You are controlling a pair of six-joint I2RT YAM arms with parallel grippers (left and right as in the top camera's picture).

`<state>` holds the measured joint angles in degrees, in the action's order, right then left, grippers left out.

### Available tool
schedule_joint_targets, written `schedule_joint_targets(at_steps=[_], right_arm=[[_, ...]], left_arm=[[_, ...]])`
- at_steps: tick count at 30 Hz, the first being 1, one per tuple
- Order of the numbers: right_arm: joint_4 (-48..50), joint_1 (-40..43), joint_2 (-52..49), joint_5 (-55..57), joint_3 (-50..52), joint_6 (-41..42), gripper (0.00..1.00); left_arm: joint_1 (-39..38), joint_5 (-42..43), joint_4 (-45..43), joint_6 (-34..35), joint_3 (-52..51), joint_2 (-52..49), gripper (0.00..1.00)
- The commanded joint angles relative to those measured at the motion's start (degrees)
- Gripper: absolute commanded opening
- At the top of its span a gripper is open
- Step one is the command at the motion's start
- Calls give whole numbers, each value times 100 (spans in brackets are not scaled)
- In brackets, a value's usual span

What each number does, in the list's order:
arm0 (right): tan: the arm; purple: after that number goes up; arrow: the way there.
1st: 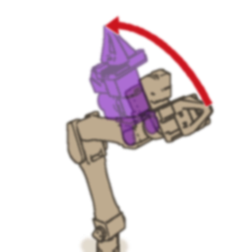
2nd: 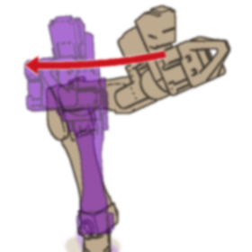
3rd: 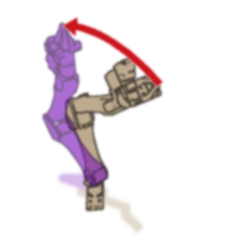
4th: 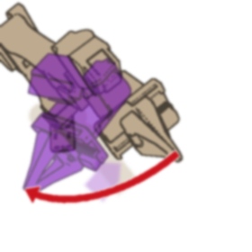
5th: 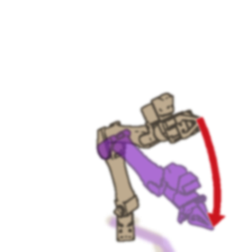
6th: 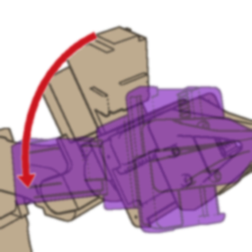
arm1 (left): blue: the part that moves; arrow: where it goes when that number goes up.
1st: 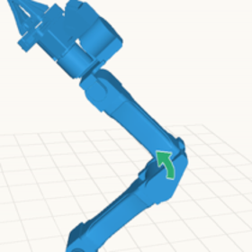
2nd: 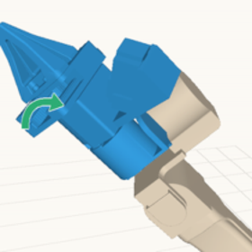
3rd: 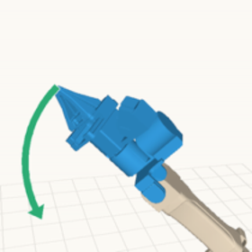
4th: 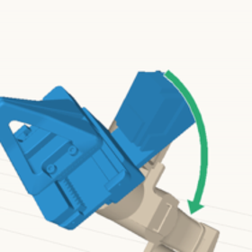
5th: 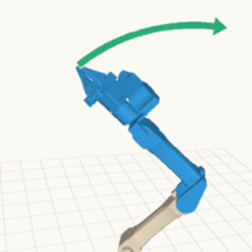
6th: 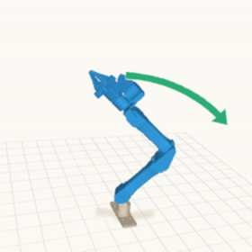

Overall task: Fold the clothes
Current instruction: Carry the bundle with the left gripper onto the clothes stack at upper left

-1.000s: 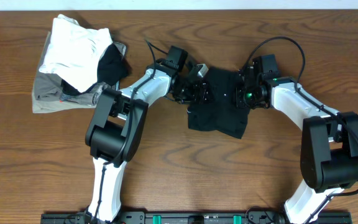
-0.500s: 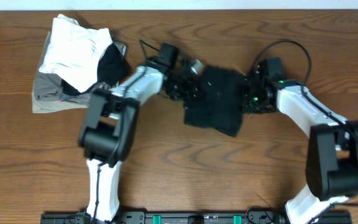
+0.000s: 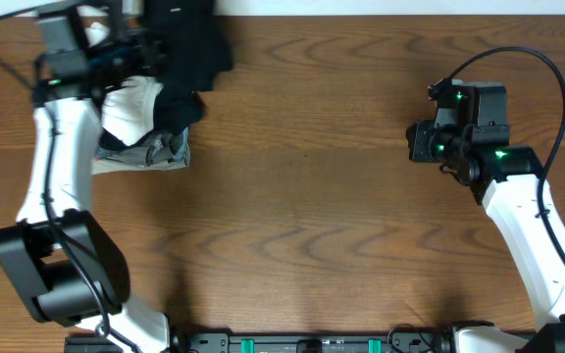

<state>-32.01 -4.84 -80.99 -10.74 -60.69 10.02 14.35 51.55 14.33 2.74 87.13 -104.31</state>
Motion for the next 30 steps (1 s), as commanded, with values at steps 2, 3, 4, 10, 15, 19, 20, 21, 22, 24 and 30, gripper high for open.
schedule_joint_targets(at_steps=[2,3,4,10,15,19,20,21,22,24,30], right_arm=[[-162,-11,70,-162,-31,-63,21],[-212,-9,70,-160,-31,-63,20],[-245,-11,70,-160,-31,-66,20],[-339,-11,70,-170,-31,-63,20],[-350,-9,76,-173,-31,-63,22],[-339,-9,111,-173,-31,-63,25],[-337,-9,129,-175,-31,-63,26],[-332,-9,151,-175,-31,-63,27],[-326,-11,173,-184,-31,-63,27],[-221,-9,243,-310,-31,-92,29],[476,-4,658,-629,-31,-105,34]], left_arm=[[752,-463,413,-564,-2,-476,6],[916,-470,531,-575,-2,-586,6],[1106,-470,664,-577,-2,-710,6],[1980,-979,1196,-269,-4,-1121,45],[2457,-433,1552,-70,0,-896,82],[2599,-400,1698,52,0,-363,97],[2597,-400,1738,52,0,-136,100],[2579,-398,1764,52,0,13,98],[2540,-400,1810,48,0,236,98],[2382,-398,1954,-81,0,669,98],[1110,-866,3051,-1587,0,1932,98]])
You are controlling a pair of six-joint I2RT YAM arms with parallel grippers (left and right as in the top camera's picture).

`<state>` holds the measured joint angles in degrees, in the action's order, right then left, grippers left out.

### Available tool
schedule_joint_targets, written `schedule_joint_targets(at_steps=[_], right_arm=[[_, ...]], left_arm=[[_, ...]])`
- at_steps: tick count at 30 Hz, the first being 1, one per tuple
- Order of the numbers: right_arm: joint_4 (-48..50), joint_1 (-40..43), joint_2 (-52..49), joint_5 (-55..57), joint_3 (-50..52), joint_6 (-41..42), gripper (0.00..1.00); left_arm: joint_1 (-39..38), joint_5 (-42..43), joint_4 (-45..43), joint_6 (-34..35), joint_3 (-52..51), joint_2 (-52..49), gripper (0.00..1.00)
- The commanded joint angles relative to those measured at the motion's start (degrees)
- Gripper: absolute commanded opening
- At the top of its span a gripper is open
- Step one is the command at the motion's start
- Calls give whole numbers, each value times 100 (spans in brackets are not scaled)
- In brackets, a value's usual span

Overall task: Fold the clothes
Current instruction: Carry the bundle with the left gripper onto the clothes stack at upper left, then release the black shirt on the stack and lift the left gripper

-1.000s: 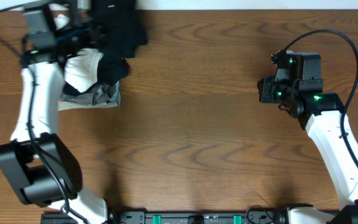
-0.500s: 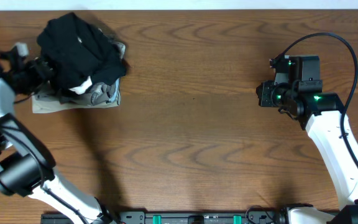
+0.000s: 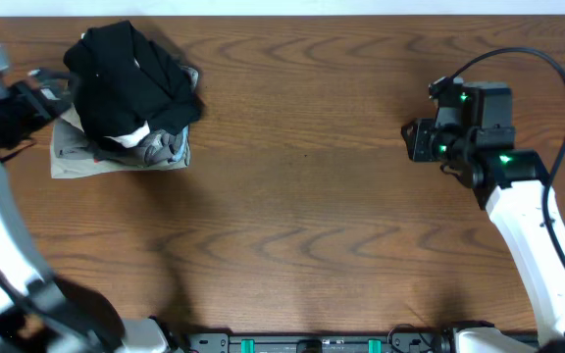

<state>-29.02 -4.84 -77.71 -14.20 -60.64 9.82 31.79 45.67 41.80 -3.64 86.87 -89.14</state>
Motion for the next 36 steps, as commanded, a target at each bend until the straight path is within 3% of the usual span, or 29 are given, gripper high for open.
schedule_joint_targets(at_steps=[1,3,7,8,9,13,21,36], right_arm=[[304,-4,424,-330,-35,-85,36],[546,-4,645,-334,-35,-87,44],[822,-4,992,-319,-35,-87,62],[850,-4,1060,-319,-35,-87,89],[857,-4,1108,-319,-35,-87,99],[734,-4,1187,-319,-35,-85,99],[238,-4,1176,-319,-35,-85,99],[-90,-7,1172,-321,-35,-85,99]], left_arm=[[-946,-531,496,-1141,26,579,98],[-1690,-1113,833,-1495,26,887,98],[-3143,-2503,1095,-1537,26,1261,98],[-3482,-2946,1141,-1528,26,1311,98],[-3735,-3318,1185,-1493,26,1335,98],[-4413,-4280,1462,-1451,26,1314,98],[-4448,-4271,1517,-949,-17,1075,98],[-4450,-4271,1495,-953,-17,988,98]])
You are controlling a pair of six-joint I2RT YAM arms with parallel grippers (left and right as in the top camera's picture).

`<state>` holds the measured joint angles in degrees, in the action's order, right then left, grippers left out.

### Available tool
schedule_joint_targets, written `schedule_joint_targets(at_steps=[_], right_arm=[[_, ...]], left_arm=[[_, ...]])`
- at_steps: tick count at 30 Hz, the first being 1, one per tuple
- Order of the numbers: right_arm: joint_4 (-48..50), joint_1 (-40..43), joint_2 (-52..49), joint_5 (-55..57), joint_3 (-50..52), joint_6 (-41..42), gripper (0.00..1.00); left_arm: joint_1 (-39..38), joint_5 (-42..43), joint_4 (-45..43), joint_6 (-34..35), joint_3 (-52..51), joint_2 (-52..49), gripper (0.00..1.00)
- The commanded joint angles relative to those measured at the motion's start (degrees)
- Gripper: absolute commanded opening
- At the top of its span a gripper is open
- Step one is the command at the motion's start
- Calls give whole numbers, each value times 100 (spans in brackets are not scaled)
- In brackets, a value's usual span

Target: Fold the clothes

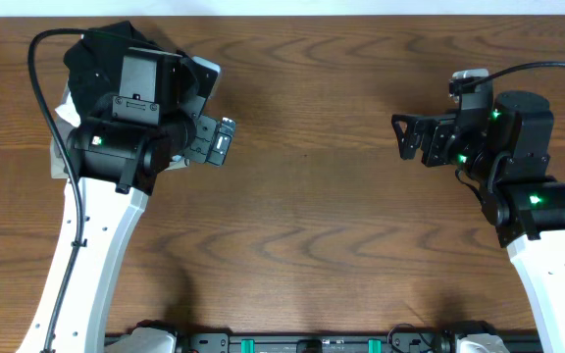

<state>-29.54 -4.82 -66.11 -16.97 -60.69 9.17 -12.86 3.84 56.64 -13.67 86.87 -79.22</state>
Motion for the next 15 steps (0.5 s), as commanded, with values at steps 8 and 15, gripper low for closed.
schedule_joint_targets(at_steps=[8,15], right_arm=[[-35,-7,11,-42,-31,-20,99],[-457,-9,11,-42,-28,-22,99]], left_arm=[[15,-87,11,48,-20,-4,98],[15,-87,11,48,-17,-4,98]])
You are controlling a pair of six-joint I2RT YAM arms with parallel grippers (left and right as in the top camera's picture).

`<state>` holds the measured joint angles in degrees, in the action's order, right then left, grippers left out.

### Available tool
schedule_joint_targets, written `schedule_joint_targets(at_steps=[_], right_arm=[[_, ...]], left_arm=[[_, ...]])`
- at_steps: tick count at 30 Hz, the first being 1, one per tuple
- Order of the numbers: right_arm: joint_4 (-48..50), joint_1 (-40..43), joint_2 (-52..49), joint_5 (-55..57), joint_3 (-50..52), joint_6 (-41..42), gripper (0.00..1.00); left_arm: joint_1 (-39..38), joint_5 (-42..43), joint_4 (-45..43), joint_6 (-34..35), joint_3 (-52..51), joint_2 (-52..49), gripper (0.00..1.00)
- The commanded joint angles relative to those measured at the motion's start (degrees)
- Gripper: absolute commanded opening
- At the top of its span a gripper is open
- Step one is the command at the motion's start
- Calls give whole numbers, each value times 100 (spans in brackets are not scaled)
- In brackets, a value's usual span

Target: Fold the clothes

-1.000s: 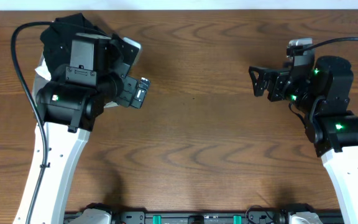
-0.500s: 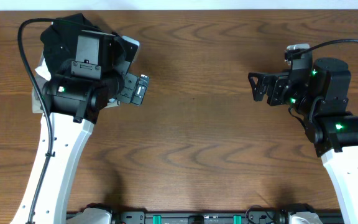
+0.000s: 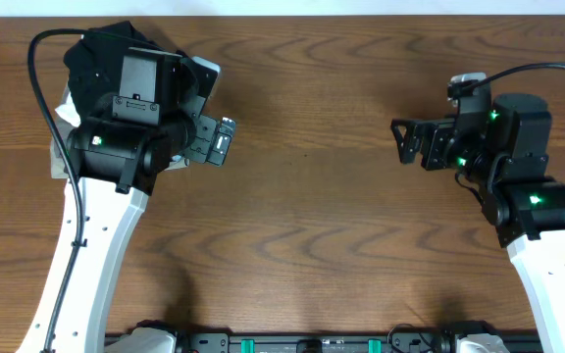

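Note:
At the table's far left corner lies a pile of clothes, with a crumpled black garment (image 3: 91, 59) on top and a strip of grey cloth (image 3: 57, 162) showing at its left edge. My left arm covers most of the pile from above. My left gripper (image 3: 220, 140) points right over bare wood just beside the pile, open and holding nothing. At the right, my right gripper (image 3: 402, 142) points left above the table, open and empty. No wrist view is given.
The wooden table (image 3: 302, 245) stretches between the two grippers. A black cable (image 3: 533, 69) loops above the right arm. The table's far edge (image 3: 361, 14) runs along the top of the view.
At first my left gripper was at the far left corner with the black garment bunched around it above the pile. Then the arm stood out at the left edge and the black garment lay on the pile. Later the arm hung over the pile, gripper empty beside it, as now.

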<state>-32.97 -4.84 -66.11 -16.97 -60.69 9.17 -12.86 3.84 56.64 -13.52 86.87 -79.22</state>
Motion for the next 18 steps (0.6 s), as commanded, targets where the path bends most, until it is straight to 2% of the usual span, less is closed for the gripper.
schedule_joint_targets(at_steps=[1,5,9,15,18], right_arm=[[-181,2,13,-22,-26,-24,99],[-96,72,22,81,-26,-24,99],[581,92,151,289,92,-116,99],[2553,68,1338,323,1620,-282,99],[3145,70,2118,321,2544,-282,99]], left_arm=[[15,-87,11,33,-20,-4,98],[15,-87,11,35,-17,-4,98],[15,-90,11,35,-17,-4,98],[15,-87,11,33,-17,-4,98],[15,-90,11,33,-17,-4,98]])
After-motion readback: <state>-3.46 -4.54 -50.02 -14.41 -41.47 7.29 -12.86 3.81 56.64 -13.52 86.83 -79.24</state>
